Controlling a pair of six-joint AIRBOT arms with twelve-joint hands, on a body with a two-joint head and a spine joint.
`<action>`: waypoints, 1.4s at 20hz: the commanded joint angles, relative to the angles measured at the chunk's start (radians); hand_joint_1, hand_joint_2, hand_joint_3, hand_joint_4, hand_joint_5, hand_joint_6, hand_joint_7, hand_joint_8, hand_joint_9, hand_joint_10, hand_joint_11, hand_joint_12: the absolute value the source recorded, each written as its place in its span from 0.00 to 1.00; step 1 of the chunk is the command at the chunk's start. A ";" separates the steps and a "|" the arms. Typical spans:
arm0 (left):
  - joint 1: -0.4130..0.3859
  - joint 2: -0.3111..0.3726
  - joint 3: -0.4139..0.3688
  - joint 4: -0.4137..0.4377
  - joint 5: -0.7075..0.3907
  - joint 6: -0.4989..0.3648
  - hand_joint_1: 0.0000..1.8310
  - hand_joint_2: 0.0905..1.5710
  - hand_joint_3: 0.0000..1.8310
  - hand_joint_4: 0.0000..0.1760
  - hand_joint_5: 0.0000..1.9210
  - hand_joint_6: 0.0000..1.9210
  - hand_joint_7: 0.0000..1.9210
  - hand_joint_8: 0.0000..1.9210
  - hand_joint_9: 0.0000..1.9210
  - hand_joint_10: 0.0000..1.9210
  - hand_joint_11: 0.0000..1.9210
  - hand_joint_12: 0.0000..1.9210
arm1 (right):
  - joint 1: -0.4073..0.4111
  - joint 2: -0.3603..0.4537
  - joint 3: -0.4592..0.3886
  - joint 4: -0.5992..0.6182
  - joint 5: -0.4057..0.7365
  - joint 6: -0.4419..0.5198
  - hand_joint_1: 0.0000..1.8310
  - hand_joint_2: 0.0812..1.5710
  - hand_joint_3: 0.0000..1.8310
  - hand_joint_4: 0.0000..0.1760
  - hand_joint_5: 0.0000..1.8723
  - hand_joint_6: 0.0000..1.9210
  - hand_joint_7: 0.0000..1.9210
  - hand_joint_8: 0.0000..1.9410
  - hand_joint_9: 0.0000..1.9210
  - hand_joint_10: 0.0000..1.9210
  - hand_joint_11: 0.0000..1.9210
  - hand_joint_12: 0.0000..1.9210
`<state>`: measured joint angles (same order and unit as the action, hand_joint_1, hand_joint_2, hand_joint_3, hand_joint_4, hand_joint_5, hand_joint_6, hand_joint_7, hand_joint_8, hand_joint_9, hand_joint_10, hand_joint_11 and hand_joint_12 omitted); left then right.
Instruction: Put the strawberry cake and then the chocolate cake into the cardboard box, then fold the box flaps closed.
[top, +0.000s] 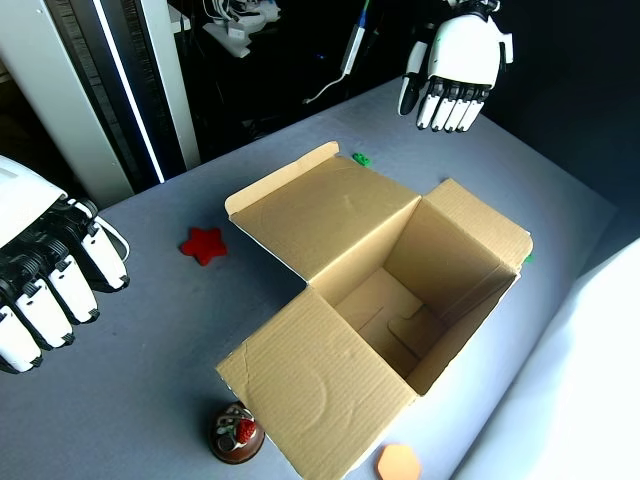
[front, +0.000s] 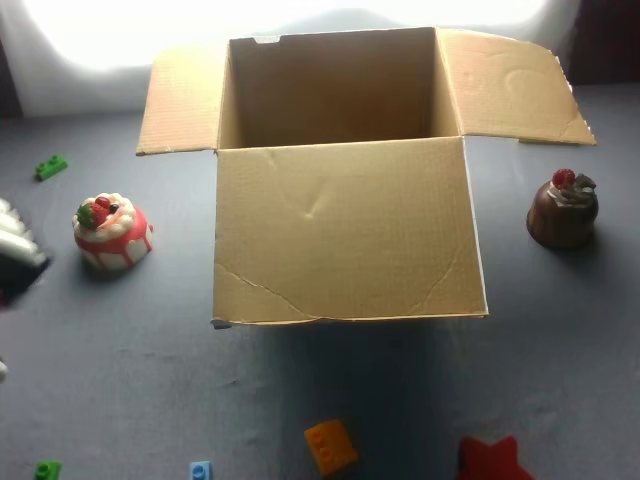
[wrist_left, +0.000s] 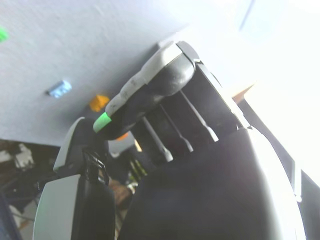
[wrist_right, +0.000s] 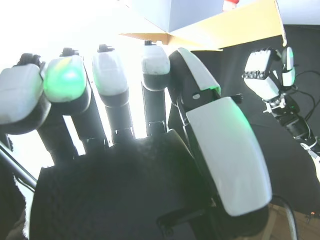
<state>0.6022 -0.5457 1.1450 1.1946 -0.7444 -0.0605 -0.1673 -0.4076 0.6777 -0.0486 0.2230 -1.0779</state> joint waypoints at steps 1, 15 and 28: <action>-0.017 0.008 -0.002 -0.051 -0.043 -0.005 0.00 0.75 0.01 0.00 0.09 0.01 0.14 0.00 0.14 0.02 0.00 0.43 | 0.009 0.011 0.000 0.004 0.118 -0.001 0.01 0.71 0.02 0.00 0.06 0.01 0.06 0.00 0.06 0.03 0.00 0.27; -0.059 0.011 0.064 0.009 -0.020 -0.041 0.50 0.60 0.00 0.12 0.07 0.01 0.09 0.01 0.09 0.01 0.00 0.34 | 0.008 0.011 0.000 0.075 0.067 -0.002 0.36 0.58 0.00 0.07 0.03 0.00 0.03 0.00 0.05 0.00 0.00 0.30; -0.066 -0.065 0.089 0.151 -0.003 -0.074 0.63 0.74 0.02 0.30 0.05 0.00 0.07 0.00 0.06 0.00 0.00 0.26 | -0.012 -0.001 0.001 0.174 0.036 0.046 0.65 0.65 0.01 0.13 0.01 0.00 0.05 0.00 0.06 0.00 0.00 0.24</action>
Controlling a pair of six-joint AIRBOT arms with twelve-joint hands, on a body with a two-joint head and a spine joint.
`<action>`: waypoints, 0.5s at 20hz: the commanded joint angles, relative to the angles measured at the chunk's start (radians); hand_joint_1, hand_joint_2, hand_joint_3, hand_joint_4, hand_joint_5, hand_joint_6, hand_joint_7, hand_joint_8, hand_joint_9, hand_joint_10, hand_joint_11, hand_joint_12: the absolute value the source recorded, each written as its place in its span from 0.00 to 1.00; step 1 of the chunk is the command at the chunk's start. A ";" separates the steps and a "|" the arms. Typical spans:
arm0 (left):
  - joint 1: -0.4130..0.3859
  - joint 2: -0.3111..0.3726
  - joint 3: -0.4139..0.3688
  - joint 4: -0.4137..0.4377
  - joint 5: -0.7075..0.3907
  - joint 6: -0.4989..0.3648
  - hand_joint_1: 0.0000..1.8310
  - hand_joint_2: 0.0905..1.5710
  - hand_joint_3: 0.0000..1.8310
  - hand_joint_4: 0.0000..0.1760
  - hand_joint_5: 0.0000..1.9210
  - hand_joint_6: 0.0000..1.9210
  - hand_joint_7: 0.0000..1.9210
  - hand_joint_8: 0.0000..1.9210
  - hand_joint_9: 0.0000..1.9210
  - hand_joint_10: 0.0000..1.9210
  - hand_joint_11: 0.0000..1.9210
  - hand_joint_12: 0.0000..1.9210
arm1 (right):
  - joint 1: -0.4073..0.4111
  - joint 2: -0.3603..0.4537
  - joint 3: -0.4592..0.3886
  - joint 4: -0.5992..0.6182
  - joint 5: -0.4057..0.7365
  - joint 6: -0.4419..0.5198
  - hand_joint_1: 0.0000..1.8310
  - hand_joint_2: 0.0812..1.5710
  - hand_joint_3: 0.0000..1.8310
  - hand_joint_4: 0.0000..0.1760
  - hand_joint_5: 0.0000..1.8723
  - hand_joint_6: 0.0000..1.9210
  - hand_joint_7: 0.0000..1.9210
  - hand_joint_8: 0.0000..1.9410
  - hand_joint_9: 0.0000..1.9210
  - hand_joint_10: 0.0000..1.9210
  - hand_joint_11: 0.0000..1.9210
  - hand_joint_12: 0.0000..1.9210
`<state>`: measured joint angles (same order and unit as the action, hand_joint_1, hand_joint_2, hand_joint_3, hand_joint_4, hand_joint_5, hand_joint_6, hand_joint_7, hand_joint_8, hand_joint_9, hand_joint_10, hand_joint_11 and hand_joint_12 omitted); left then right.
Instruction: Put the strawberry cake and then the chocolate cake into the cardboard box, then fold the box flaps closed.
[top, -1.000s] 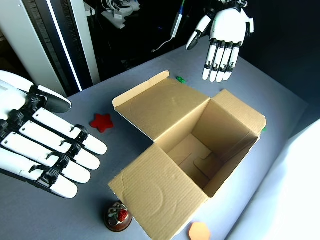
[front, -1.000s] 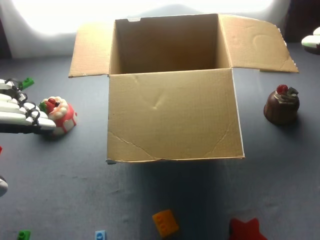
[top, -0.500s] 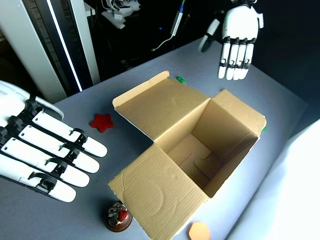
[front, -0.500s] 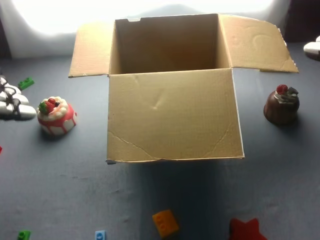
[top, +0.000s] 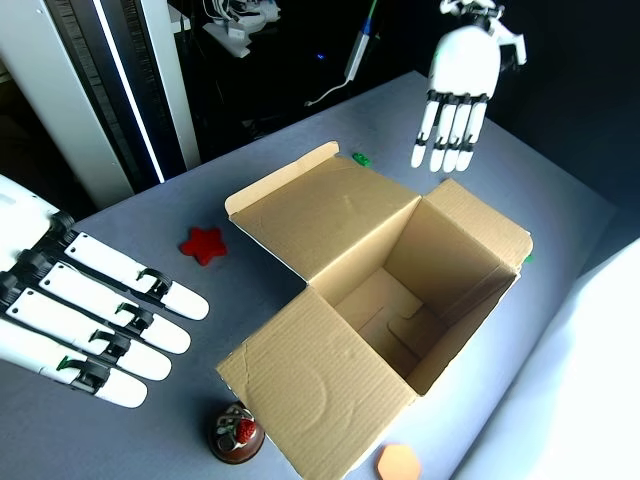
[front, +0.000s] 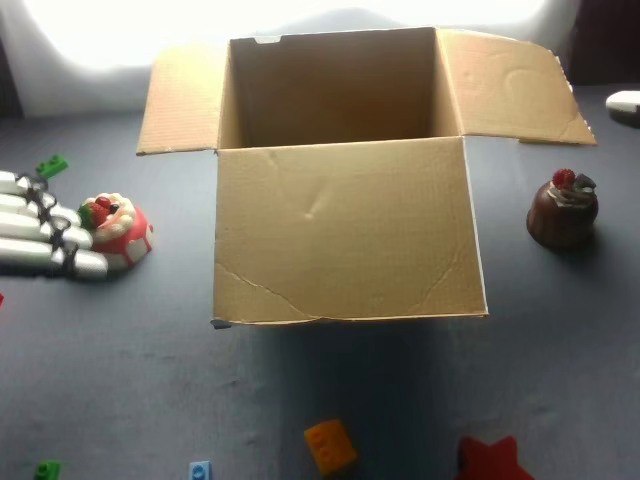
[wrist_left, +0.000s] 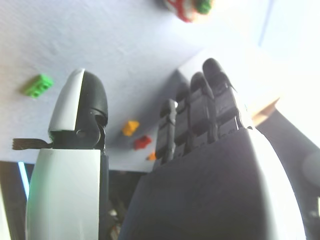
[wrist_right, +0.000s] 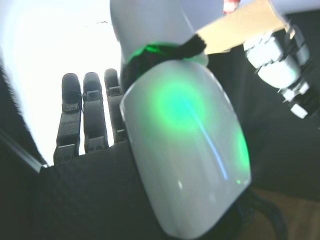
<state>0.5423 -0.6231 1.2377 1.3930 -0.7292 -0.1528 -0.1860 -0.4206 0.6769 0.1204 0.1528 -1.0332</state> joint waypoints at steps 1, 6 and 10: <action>-0.006 -0.003 0.018 -0.075 -0.034 -0.028 0.62 0.74 0.02 0.29 0.05 0.00 0.07 0.00 0.06 0.00 0.00 0.26 | 0.004 0.007 0.001 0.009 0.097 0.002 0.66 0.65 0.00 0.12 0.02 0.00 0.05 0.00 0.06 0.00 0.00 0.22; -0.021 -0.070 0.104 -0.090 -0.073 -0.081 0.69 0.72 0.01 0.28 0.06 0.00 0.08 0.00 0.06 0.00 0.00 0.28 | -0.013 -0.004 0.002 0.021 0.091 0.002 0.65 0.64 0.00 0.10 0.02 0.00 0.04 0.00 0.05 0.00 0.00 0.18; -0.022 -0.157 0.205 -0.090 -0.088 -0.100 0.66 0.73 0.01 0.30 0.05 0.00 0.08 0.00 0.07 0.00 0.00 0.26 | -0.014 -0.004 0.002 0.023 0.092 0.000 0.68 0.62 0.00 0.01 0.04 0.01 0.07 0.00 0.05 0.00 0.00 0.19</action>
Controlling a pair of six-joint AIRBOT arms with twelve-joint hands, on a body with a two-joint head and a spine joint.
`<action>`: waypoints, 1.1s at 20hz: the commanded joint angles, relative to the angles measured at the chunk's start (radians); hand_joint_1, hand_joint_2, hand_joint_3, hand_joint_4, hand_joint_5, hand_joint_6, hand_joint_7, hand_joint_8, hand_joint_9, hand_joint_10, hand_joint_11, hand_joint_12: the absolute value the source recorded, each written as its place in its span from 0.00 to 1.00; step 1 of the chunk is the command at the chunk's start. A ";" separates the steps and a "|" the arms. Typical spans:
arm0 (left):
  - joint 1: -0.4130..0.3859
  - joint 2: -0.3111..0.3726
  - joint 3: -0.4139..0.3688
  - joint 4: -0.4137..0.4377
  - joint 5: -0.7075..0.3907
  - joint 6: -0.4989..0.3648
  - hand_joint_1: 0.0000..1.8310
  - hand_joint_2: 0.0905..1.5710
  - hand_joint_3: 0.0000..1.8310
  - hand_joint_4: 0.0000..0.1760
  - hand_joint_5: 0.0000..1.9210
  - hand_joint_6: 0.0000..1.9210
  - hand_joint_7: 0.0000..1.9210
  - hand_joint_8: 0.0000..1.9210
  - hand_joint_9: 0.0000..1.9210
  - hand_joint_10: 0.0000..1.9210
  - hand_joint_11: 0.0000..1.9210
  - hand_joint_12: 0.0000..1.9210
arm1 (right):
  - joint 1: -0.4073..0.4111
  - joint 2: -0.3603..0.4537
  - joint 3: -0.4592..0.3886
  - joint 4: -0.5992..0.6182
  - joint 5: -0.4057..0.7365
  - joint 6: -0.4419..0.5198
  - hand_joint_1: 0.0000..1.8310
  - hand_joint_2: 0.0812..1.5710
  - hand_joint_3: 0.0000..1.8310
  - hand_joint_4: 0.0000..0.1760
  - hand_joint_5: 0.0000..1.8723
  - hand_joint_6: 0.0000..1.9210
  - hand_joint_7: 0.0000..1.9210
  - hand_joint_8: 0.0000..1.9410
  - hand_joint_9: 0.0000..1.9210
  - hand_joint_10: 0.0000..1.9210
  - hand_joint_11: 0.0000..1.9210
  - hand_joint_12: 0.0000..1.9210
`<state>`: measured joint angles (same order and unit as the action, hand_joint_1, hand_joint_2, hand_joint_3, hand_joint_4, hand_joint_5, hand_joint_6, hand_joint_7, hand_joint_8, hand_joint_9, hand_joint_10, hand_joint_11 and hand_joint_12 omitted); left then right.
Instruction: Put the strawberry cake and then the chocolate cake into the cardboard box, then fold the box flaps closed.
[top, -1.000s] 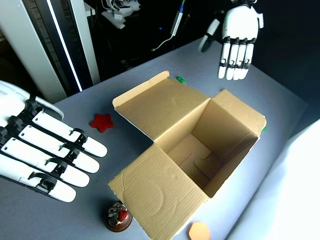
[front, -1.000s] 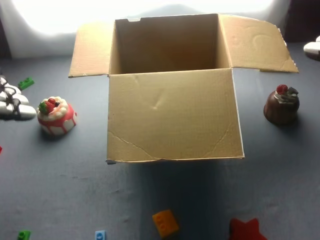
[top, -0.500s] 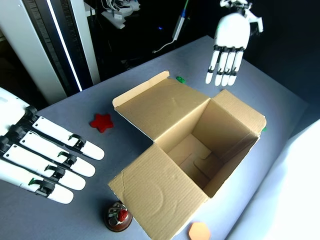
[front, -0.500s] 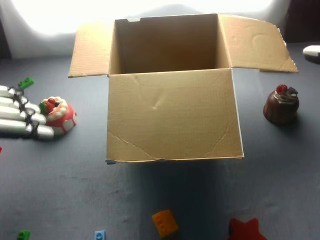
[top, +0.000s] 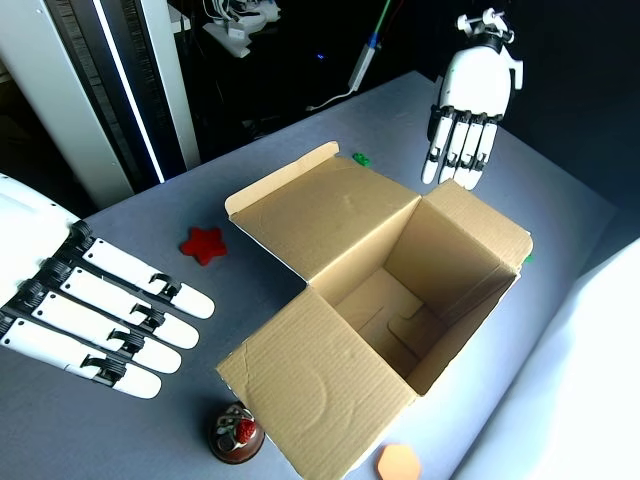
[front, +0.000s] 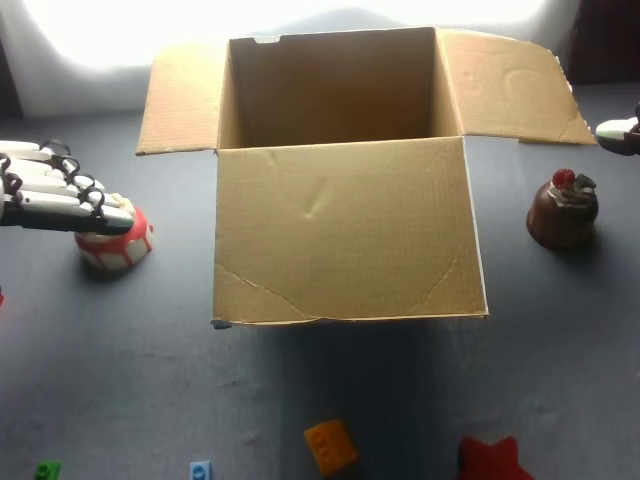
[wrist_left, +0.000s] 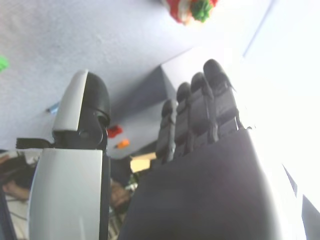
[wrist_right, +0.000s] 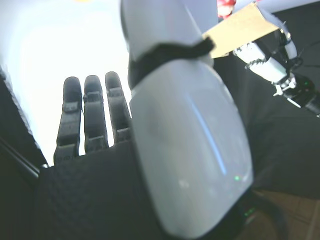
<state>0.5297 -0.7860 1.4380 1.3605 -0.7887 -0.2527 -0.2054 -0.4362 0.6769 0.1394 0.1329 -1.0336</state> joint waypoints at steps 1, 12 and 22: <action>-0.010 -0.003 0.016 -0.057 -0.029 0.000 0.66 0.73 0.01 0.30 0.05 0.00 0.08 0.00 0.07 0.00 0.00 0.26 | 0.006 0.012 0.002 0.004 0.113 0.000 0.68 0.62 0.00 0.01 0.04 0.01 0.07 0.00 0.05 0.00 0.00 0.19; -0.050 -0.181 0.202 -0.024 -0.041 -0.017 0.65 0.64 0.00 0.29 0.06 0.00 0.09 0.00 0.09 0.00 0.00 0.31 | 0.005 0.013 0.003 0.004 0.125 -0.021 0.66 0.61 0.00 0.00 0.05 0.00 0.08 0.00 0.08 0.00 0.00 0.25; -0.029 -0.323 0.326 -0.013 -0.045 -0.022 0.67 0.63 0.00 0.29 0.08 0.00 0.09 0.00 0.06 0.00 0.00 0.31 | 0.005 0.013 0.003 0.004 0.132 -0.026 0.66 0.62 0.00 0.01 0.04 0.00 0.09 0.00 0.08 0.00 0.00 0.21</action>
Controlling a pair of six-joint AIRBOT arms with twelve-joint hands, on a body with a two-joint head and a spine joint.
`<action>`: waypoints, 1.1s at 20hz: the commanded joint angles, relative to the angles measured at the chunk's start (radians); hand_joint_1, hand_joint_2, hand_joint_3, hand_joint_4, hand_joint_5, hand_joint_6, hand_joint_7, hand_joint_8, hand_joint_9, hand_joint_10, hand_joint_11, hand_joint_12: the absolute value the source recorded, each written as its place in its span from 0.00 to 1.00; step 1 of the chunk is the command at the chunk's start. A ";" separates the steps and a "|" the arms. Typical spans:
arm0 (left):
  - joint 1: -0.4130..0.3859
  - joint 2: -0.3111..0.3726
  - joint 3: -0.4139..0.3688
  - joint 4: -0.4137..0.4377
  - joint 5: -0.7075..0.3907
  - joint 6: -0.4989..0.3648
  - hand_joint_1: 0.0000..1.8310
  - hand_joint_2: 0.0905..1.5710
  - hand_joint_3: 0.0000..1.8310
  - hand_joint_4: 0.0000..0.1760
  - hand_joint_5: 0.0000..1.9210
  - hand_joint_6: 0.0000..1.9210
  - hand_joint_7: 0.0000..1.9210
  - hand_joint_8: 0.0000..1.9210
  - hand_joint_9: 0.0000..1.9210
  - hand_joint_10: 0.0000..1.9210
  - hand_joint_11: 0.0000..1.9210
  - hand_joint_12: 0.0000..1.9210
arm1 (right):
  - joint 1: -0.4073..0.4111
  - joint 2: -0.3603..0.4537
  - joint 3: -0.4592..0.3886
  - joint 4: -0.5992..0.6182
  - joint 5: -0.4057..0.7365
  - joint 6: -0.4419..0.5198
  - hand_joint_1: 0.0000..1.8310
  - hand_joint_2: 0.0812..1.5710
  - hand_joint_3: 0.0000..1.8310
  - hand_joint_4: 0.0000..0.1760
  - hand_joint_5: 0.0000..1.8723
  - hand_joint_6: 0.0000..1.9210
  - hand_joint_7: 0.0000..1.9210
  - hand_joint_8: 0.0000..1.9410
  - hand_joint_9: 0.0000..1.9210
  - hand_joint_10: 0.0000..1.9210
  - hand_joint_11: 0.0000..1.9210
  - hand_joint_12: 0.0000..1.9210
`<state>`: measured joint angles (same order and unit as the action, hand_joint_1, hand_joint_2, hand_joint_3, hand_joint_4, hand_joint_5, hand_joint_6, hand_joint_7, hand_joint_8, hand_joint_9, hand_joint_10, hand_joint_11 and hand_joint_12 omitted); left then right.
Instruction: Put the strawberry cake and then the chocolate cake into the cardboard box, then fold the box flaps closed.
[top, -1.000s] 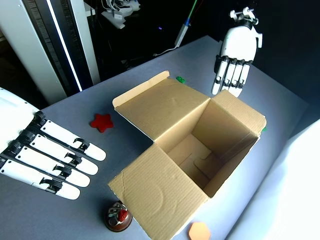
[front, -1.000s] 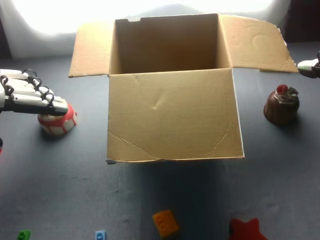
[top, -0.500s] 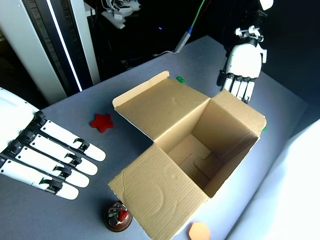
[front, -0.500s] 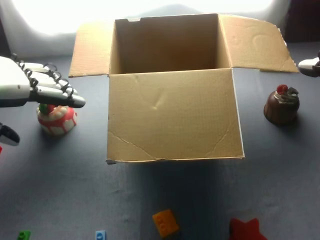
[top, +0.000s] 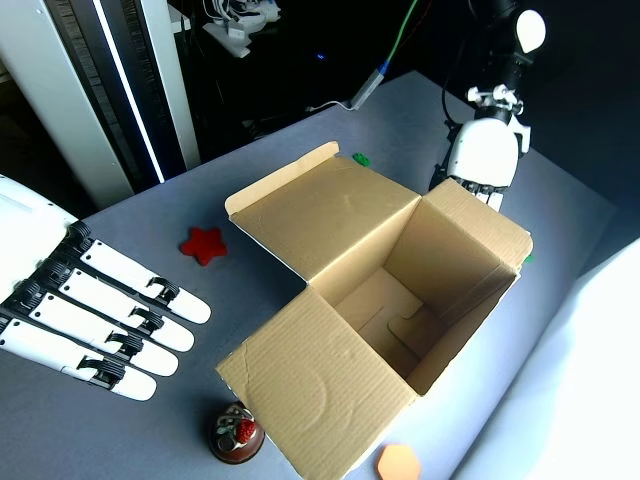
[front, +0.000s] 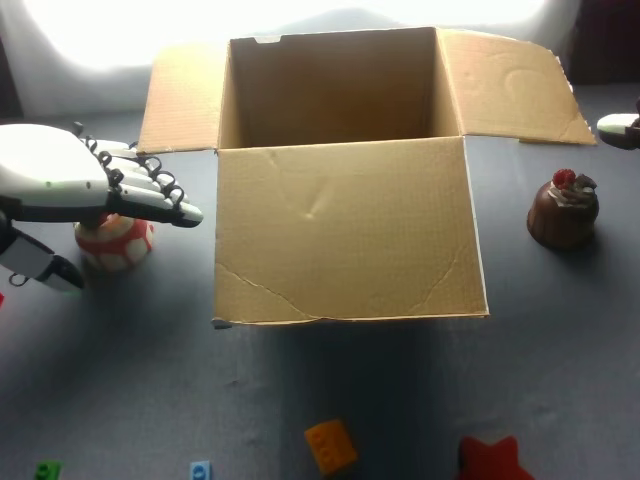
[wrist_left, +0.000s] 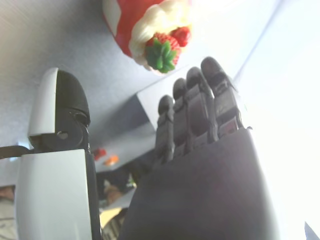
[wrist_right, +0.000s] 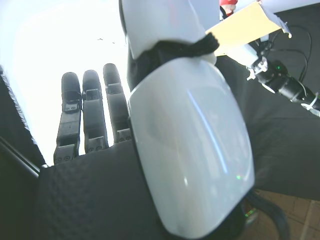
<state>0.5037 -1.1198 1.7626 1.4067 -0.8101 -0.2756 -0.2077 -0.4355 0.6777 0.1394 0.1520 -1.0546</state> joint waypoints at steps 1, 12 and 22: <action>-0.004 -0.002 0.015 -0.060 -0.023 0.001 0.68 0.63 0.00 0.28 0.08 0.00 0.08 0.00 0.06 0.00 0.00 0.28 | 0.007 0.012 0.002 0.004 0.114 -0.006 0.66 0.62 0.00 0.00 0.03 0.00 0.09 0.00 0.07 0.00 0.00 0.20; 0.002 -0.081 0.165 -0.060 -0.032 0.001 0.67 0.60 0.00 0.34 0.04 0.00 0.05 0.00 0.03 0.00 0.00 0.20 | 0.007 0.012 0.002 0.004 0.117 -0.008 0.66 0.61 0.00 0.00 0.02 0.00 0.07 0.00 0.06 0.00 0.00 0.17; 0.038 -0.097 0.158 -0.046 -0.028 0.001 0.68 0.60 0.00 0.37 0.06 0.00 0.07 0.00 0.05 0.00 0.00 0.21 | 0.007 0.012 0.002 0.004 0.118 -0.012 0.66 0.62 0.00 0.00 0.03 0.01 0.07 0.00 0.07 0.00 0.00 0.21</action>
<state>0.5426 -1.2201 1.9198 1.4128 -0.8219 -0.2775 -0.2077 -0.4355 0.6777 0.1417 0.1589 -1.0607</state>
